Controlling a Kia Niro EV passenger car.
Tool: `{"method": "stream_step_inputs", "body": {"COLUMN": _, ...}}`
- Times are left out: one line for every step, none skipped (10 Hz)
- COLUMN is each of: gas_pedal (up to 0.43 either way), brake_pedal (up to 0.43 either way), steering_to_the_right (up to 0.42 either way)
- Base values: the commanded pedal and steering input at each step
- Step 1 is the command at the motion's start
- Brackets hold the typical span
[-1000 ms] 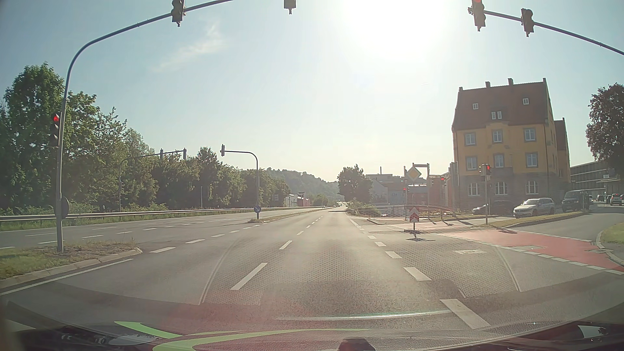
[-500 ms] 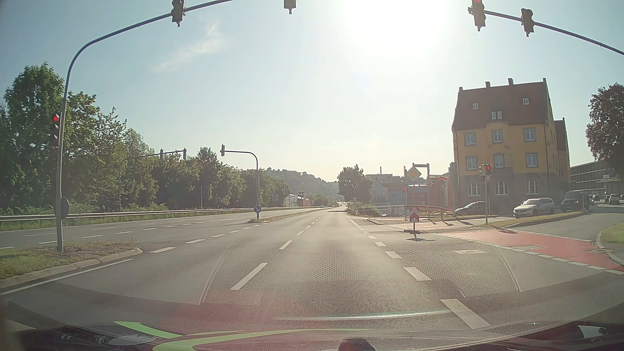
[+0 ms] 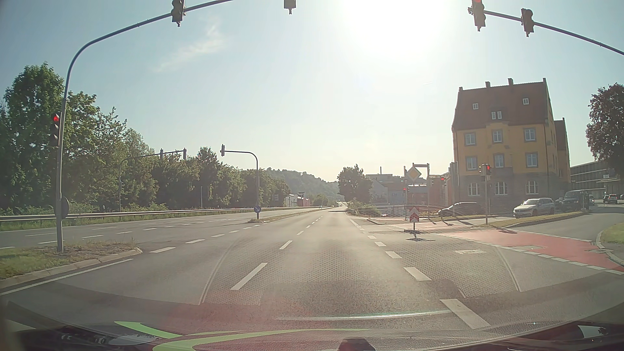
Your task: Follow the waypoints while adhering to traffic rules and regulations
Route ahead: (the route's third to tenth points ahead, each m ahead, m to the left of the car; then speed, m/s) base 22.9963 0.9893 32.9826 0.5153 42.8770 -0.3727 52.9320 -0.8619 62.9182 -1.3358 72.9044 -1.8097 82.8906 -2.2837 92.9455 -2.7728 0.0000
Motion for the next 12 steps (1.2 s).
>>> {"method": "stream_step_inputs", "body": {"gas_pedal": 0.0, "brake_pedal": 0.268, "steering_to_the_right": 0.005}}
{"method": "stream_step_inputs", "body": {"gas_pedal": 0.0, "brake_pedal": 0.268, "steering_to_the_right": 0.005}}
{"method": "stream_step_inputs", "body": {"gas_pedal": 0.0, "brake_pedal": 0.268, "steering_to_the_right": 0.005}}
{"method": "stream_step_inputs", "body": {"gas_pedal": 0.0, "brake_pedal": 0.268, "steering_to_the_right": 0.005}}
{"method": "stream_step_inputs", "body": {"gas_pedal": 0.0, "brake_pedal": 0.268, "steering_to_the_right": 0.005}}
{"method": "stream_step_inputs", "body": {"gas_pedal": 0.0, "brake_pedal": 0.262, "steering_to_the_right": 0.005}}
{"method": "stream_step_inputs", "body": {"gas_pedal": 0.0, "brake_pedal": 0.268, "steering_to_the_right": 0.005}}
{"method": "stream_step_inputs", "body": {"gas_pedal": 0.0, "brake_pedal": 0.268, "steering_to_the_right": 0.005}}
{"method": "stream_step_inputs", "body": {"gas_pedal": 0.0, "brake_pedal": 0.268, "steering_to_the_right": 0.005}}
{"method": "stream_step_inputs", "body": {"gas_pedal": 0.0, "brake_pedal": 0.268, "steering_to_the_right": 0.005}}
{"method": "stream_step_inputs", "body": {"gas_pedal": 0.0, "brake_pedal": 0.268, "steering_to_the_right": 0.005}}
{"method": "stream_step_inputs", "body": {"gas_pedal": 0.0, "brake_pedal": 0.262, "steering_to_the_right": 0.005}}
